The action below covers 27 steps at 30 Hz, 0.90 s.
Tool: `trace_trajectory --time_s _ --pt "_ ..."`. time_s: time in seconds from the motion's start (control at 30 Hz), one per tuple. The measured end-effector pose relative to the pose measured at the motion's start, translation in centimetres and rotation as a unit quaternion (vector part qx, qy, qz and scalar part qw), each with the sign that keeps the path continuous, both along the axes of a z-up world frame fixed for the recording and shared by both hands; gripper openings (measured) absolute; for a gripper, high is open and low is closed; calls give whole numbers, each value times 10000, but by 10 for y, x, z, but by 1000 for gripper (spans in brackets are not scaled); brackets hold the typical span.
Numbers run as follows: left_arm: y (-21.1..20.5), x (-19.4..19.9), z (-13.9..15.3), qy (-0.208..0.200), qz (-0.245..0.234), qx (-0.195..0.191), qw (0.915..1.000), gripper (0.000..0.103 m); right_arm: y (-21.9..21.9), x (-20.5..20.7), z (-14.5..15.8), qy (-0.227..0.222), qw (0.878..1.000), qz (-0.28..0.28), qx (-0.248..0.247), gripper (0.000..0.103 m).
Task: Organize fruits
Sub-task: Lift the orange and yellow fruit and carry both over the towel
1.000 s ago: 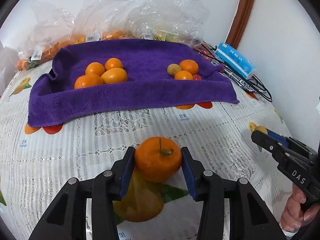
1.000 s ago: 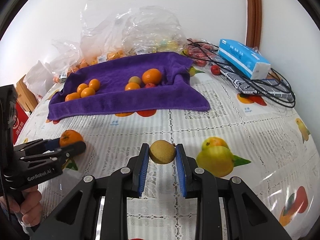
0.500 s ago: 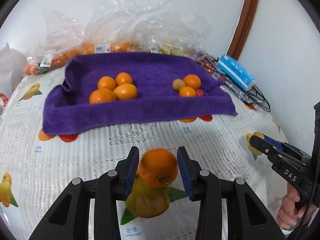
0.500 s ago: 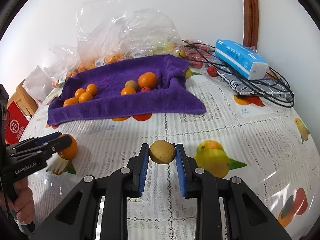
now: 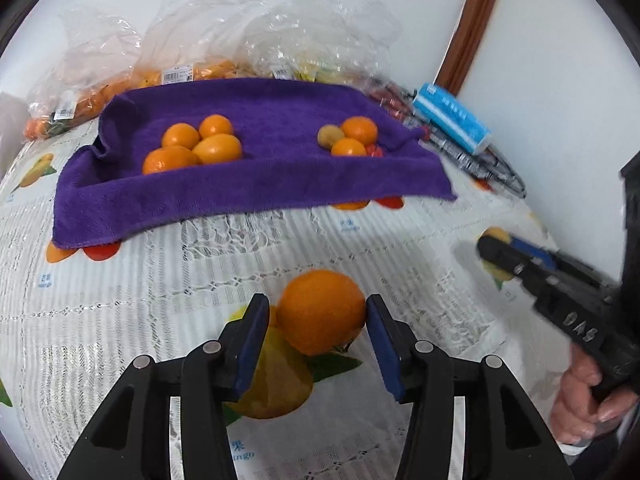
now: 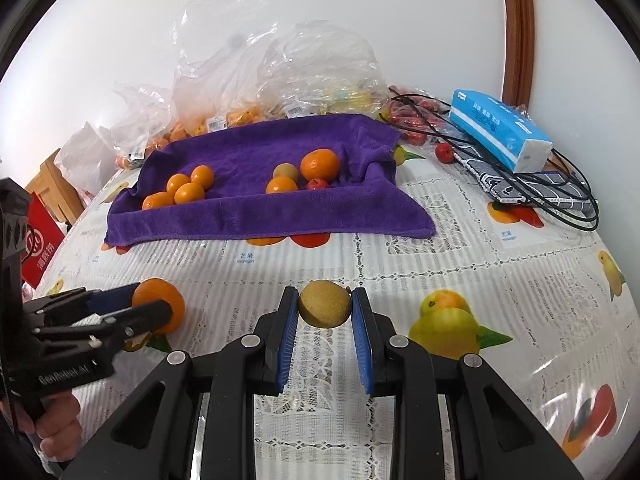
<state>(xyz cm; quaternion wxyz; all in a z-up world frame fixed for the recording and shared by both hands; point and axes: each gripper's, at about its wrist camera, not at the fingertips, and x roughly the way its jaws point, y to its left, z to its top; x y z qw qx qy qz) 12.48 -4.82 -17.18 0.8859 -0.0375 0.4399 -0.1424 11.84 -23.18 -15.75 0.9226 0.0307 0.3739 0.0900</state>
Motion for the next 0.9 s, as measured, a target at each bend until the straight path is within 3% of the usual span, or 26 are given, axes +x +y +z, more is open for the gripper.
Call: trace_trajectory --time_s 0.37,0.9 --pt "8 -5 5 -137 86 31 9999 42 -15 0 -1 41 9998 -154 90 27" --pt "43 14 54 -547 637 7 9965 42 -2 24 29 -288 9995 3 124 27"
